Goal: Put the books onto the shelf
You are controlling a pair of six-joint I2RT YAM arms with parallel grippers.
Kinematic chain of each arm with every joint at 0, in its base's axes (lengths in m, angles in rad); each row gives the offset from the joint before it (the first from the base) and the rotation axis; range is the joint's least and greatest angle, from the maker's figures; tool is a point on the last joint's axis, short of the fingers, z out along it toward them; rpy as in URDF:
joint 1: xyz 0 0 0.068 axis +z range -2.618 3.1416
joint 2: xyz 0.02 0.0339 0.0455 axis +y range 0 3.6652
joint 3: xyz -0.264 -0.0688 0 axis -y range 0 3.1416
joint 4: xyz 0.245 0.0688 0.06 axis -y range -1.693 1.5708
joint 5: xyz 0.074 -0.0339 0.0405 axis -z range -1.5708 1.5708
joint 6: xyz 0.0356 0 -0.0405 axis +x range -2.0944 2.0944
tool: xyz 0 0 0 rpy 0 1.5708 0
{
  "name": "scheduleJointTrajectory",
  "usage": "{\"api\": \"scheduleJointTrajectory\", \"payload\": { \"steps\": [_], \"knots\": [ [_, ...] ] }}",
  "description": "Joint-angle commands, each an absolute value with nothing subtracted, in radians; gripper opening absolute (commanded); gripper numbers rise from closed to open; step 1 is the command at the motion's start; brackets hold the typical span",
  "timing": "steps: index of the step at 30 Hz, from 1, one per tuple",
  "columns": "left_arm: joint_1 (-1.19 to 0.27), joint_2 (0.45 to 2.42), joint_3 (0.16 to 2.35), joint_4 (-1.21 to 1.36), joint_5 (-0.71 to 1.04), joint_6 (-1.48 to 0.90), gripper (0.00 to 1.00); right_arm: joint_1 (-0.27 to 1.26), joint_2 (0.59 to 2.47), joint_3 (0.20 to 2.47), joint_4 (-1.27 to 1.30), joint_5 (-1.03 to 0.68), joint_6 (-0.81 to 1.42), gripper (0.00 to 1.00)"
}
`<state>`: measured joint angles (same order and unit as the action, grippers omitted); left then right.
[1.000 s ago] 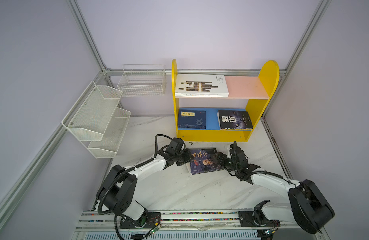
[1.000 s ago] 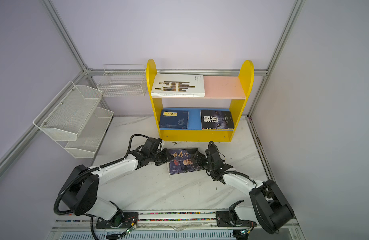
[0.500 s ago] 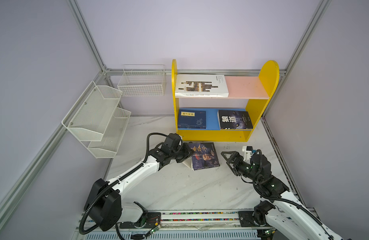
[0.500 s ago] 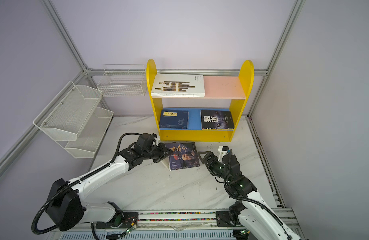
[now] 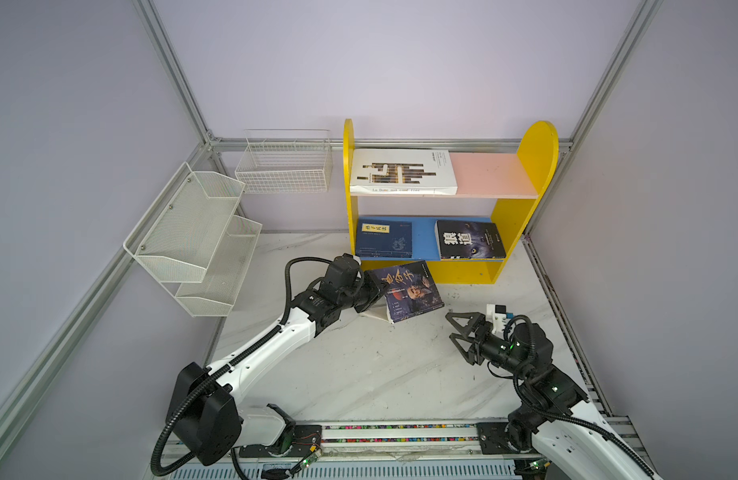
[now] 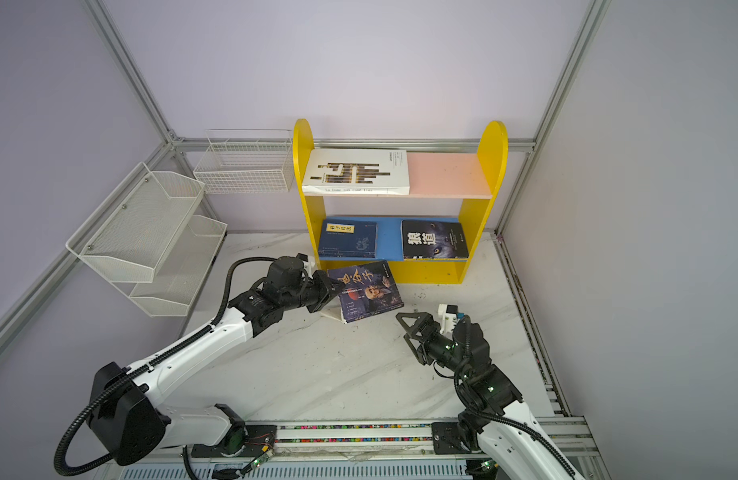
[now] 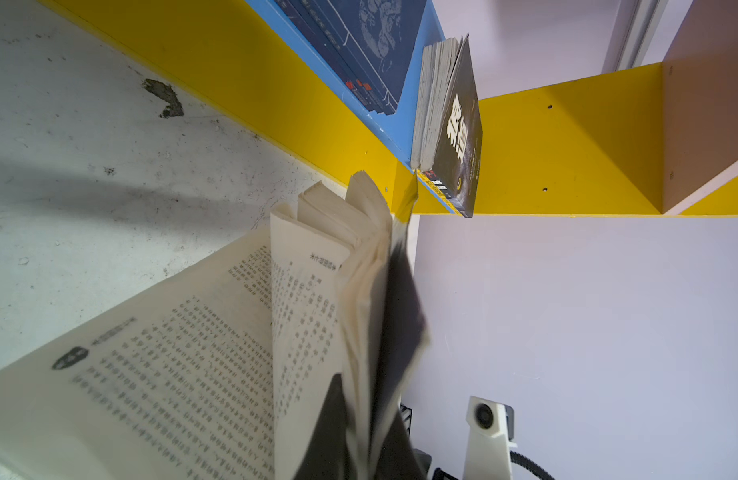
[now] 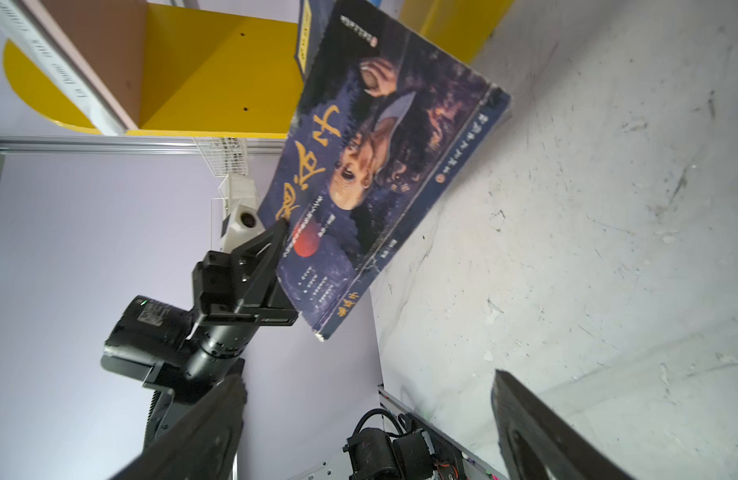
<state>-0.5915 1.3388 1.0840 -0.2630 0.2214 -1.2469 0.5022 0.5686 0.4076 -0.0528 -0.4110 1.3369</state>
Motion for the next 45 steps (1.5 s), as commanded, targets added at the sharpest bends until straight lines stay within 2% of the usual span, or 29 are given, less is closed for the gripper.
{"api": "scheduleJointTrajectory", "payload": {
  "steps": [1,11,21,25,30,33,41,45],
  "knots": [
    [-0.602,1.289,1.201,-0.143,0.222,-1.291,0.0,0.523,0.67,0.4,0.168,-0.426,1.412,0.96],
    [-0.639,1.295,1.19,-0.094,0.218,-1.324,0.0,0.638,1.089,0.407,0.671,-0.42,1.48,0.97],
    [-0.65,1.242,1.083,-0.087,0.255,-1.385,0.0,0.655,1.204,0.354,1.029,-0.26,1.544,0.95],
    [-0.652,1.23,1.035,-0.086,0.272,-1.409,0.0,0.657,1.246,0.369,1.103,-0.266,1.557,0.83],
    [-0.652,1.208,0.995,-0.099,0.272,-1.411,0.0,0.657,1.207,0.37,1.067,-0.236,1.565,0.59],
    [-0.653,1.205,0.977,-0.106,0.283,-1.417,0.0,0.656,1.169,0.375,1.008,-0.223,1.551,0.48],
    [-0.653,1.193,0.96,-0.13,0.283,-1.41,0.0,0.657,1.102,0.356,0.945,-0.186,1.557,0.31],
    [-0.654,1.179,0.961,-0.162,0.276,-1.389,0.22,0.657,1.039,0.384,0.822,-0.187,1.535,0.23]
  ]
}}
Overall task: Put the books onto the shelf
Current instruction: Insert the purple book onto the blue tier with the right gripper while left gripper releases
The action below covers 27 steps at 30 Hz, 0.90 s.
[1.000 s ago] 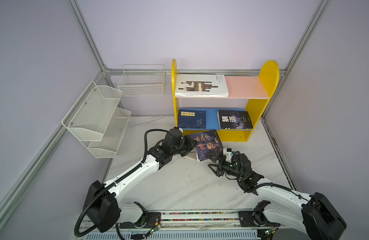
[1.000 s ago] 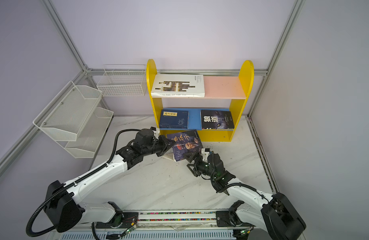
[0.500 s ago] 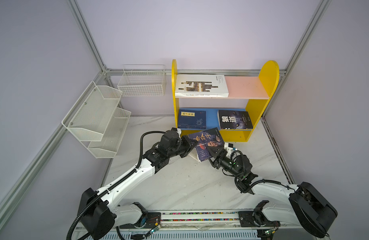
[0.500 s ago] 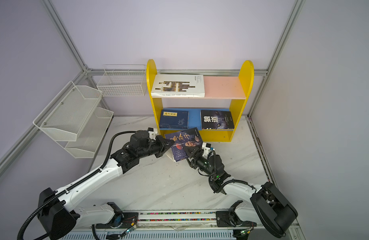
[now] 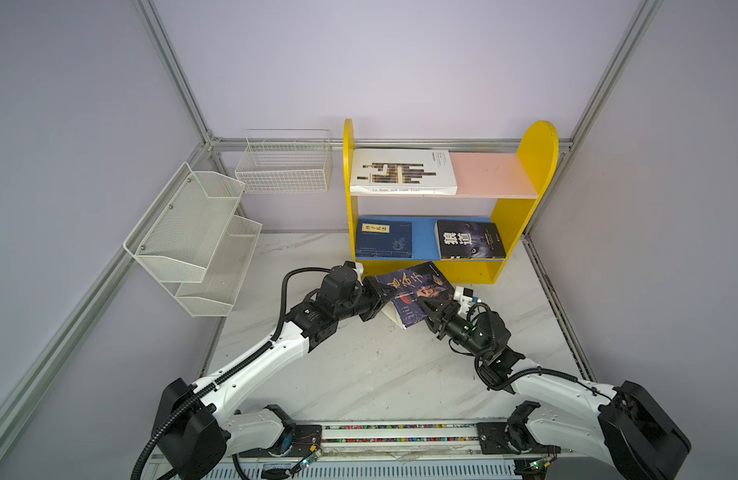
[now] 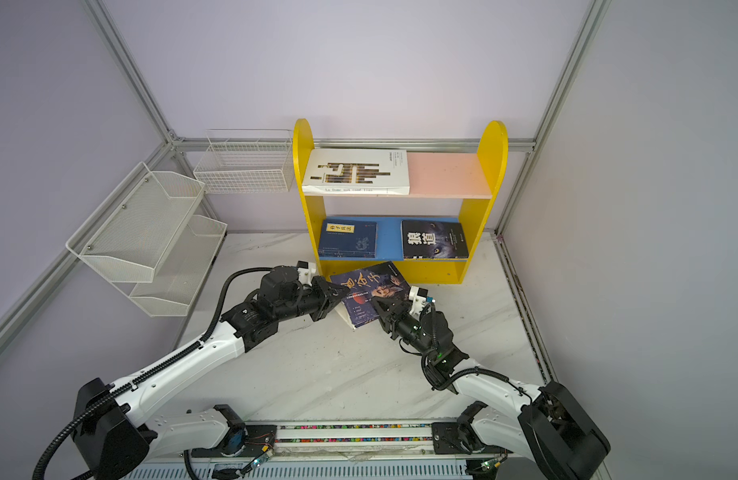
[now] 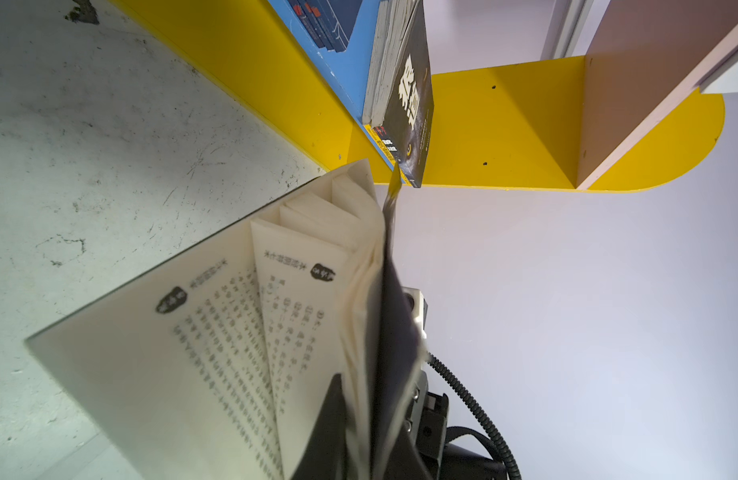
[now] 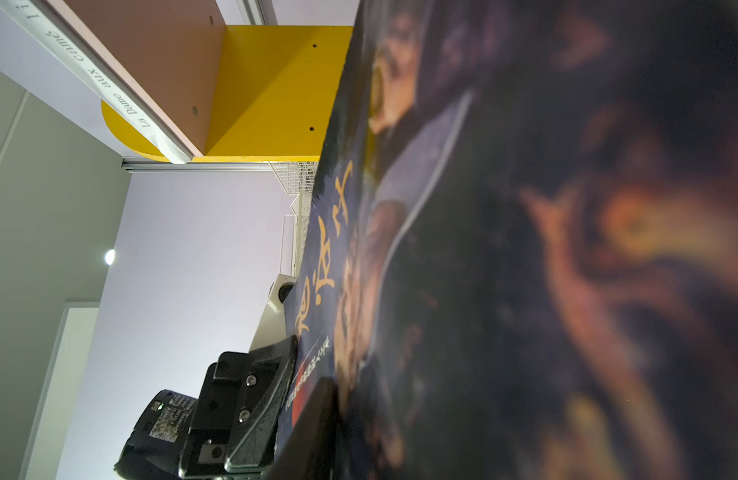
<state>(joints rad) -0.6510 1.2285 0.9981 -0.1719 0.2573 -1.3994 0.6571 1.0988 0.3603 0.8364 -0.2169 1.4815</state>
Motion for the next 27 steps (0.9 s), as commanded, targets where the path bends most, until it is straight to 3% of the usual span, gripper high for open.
{"api": "scheduleJointTrajectory", "payload": {
  "steps": [1,3,5,9,11,16,27],
  "knots": [
    [-0.653,1.175,0.965,-0.174,0.269,-1.38,0.33,0.657,1.023,0.4,0.781,-0.187,1.522,0.21],
    [-0.654,1.16,0.981,-0.221,0.248,-1.344,0.6,0.657,0.981,0.447,0.669,-0.186,1.475,0.2],
    [-0.652,1.143,1.006,-0.273,0.209,-1.302,0.8,0.657,0.95,0.493,0.569,-0.176,1.432,0.18],
    [-0.64,1.084,1.037,-0.33,0.096,-1.235,1.0,0.657,0.906,0.553,0.462,-0.133,1.389,0.16],
    [-0.626,1.048,1.044,-0.333,0.044,-1.206,1.0,0.657,0.904,0.577,0.438,-0.115,1.373,0.12],
    [-0.583,0.994,1.075,-0.372,-0.027,-1.125,1.0,0.657,0.966,0.666,0.388,-0.087,1.327,0.13],
    [-0.494,1.033,1.093,-0.325,0.043,-1.063,1.0,0.545,1.203,0.858,0.423,0.031,1.264,0.14]
  ]
}}
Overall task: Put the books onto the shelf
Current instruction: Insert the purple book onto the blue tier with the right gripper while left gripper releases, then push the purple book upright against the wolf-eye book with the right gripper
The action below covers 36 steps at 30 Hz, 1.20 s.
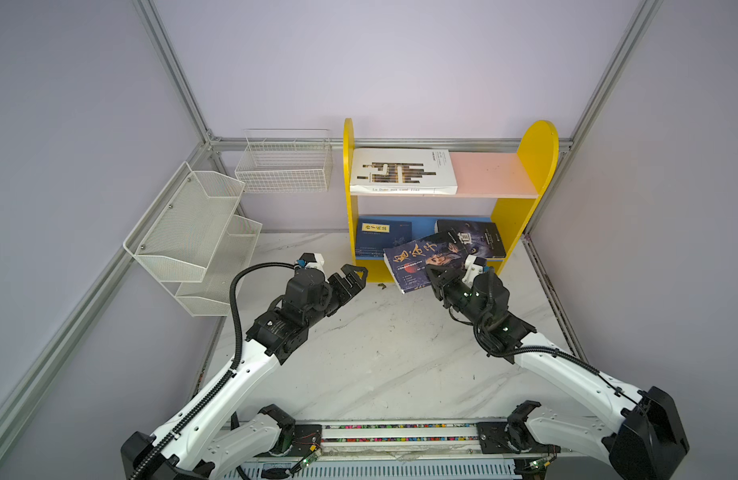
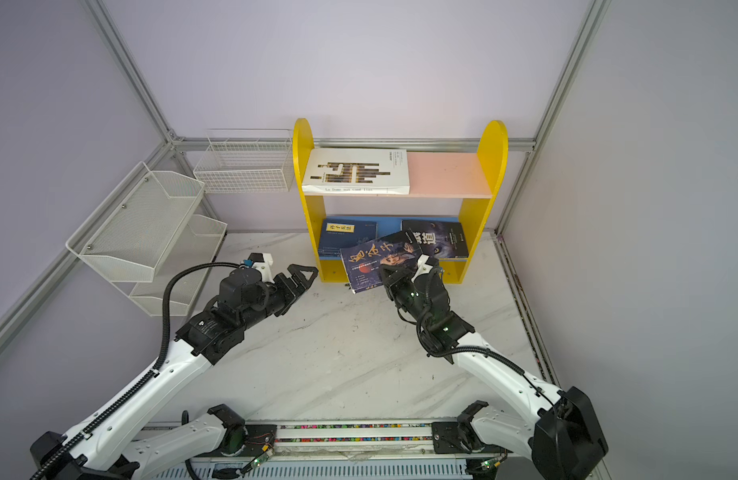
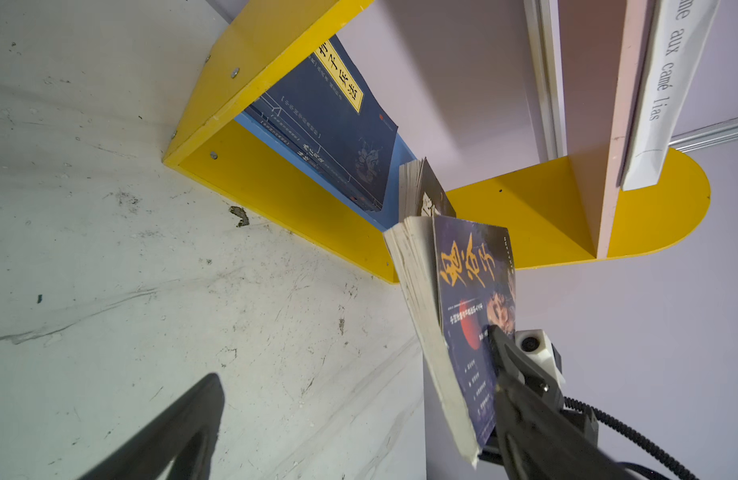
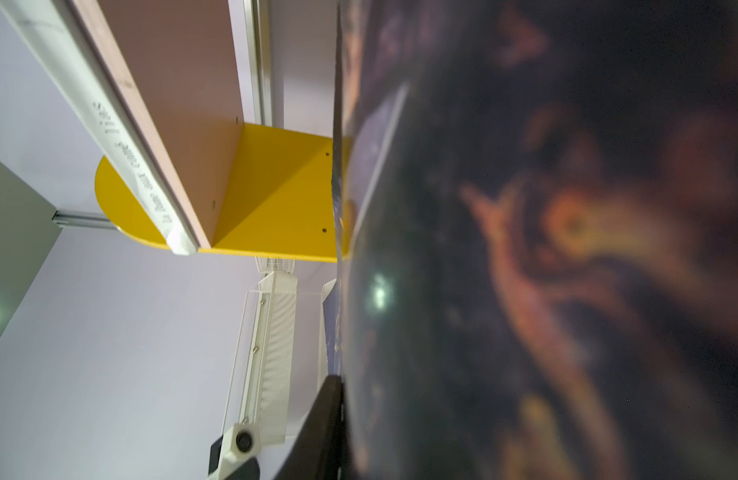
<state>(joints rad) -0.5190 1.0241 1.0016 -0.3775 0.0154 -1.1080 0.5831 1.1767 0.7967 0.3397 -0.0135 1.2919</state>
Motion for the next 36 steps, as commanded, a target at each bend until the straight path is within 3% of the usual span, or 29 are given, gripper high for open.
{"api": "scheduleJointTrajectory", "payload": {
  "steps": [1,15,36],
  "knots": [
    [-0.483,1.04,1.097,-0.317,0.057,-1.059,1.0,0.527,1.218,0.869,0.444,0.023,1.255,0.14],
    [-0.323,1.193,1.135,-0.182,0.284,-1.032,1.0,0.244,1.505,0.971,0.664,-0.11,1.197,0.16],
    [-0.206,1.277,1.114,-0.108,0.443,-1.049,1.0,0.116,1.526,0.869,0.718,-0.04,1.204,0.19]
  ]
}}
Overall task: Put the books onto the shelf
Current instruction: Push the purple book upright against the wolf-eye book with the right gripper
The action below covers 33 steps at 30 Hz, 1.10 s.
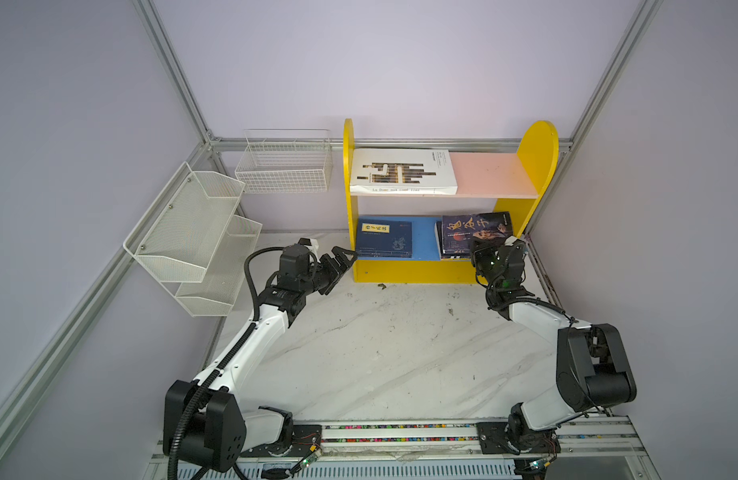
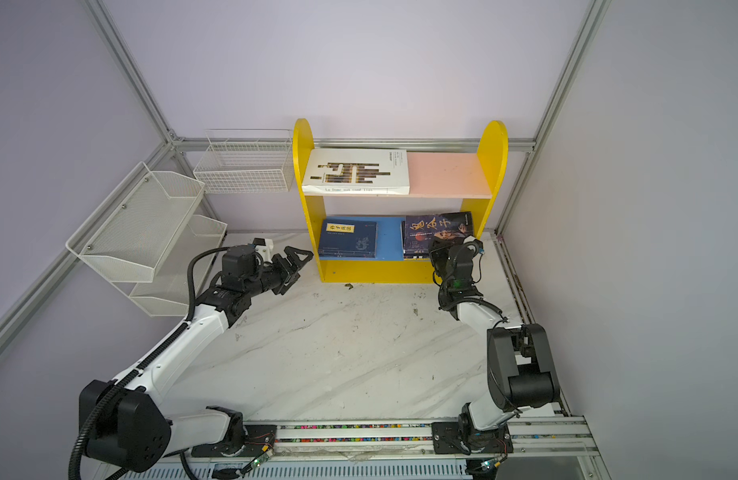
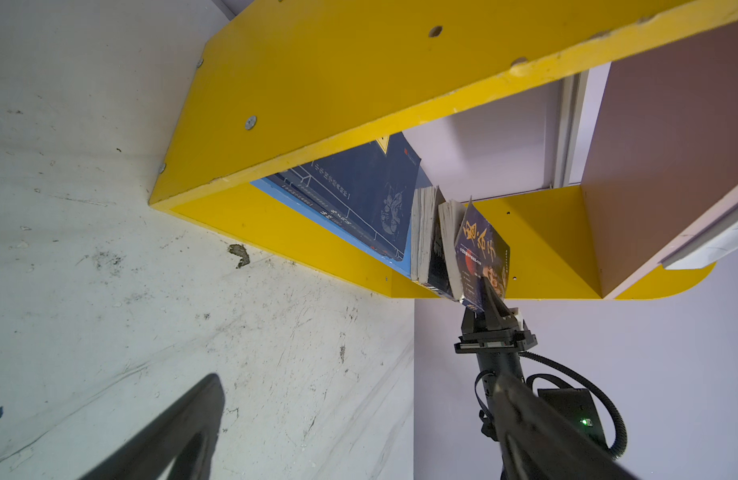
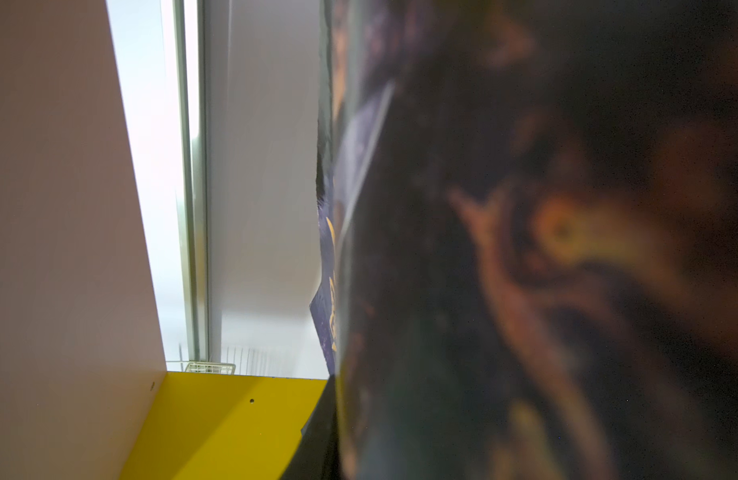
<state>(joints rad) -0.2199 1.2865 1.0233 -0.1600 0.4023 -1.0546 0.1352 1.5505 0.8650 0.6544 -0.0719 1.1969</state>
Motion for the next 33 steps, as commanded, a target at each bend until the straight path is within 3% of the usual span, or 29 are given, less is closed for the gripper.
{"api": "scheduleJointTrajectory", "payload": {
  "steps": [1,16,22,33],
  "knots": [
    [-0.203,1.277,1.112,-0.107,0.449,-1.051,1.0,0.115,1.533,0.873,0.708,-0.049,1.201,0.19],
    [-0.171,1.267,1.083,-0.098,0.491,-1.052,1.0,0.104,1.664,0.963,0.705,-0.094,1.175,0.25],
    [-0.158,1.268,1.078,-0.091,0.501,-1.054,1.0,0.103,1.619,0.991,0.54,-0.06,1.204,0.58],
    [-0.155,1.307,1.071,-0.03,0.53,-1.089,1.0,0.103,1.548,1.048,0.255,-0.042,1.175,0.72]
  ]
}}
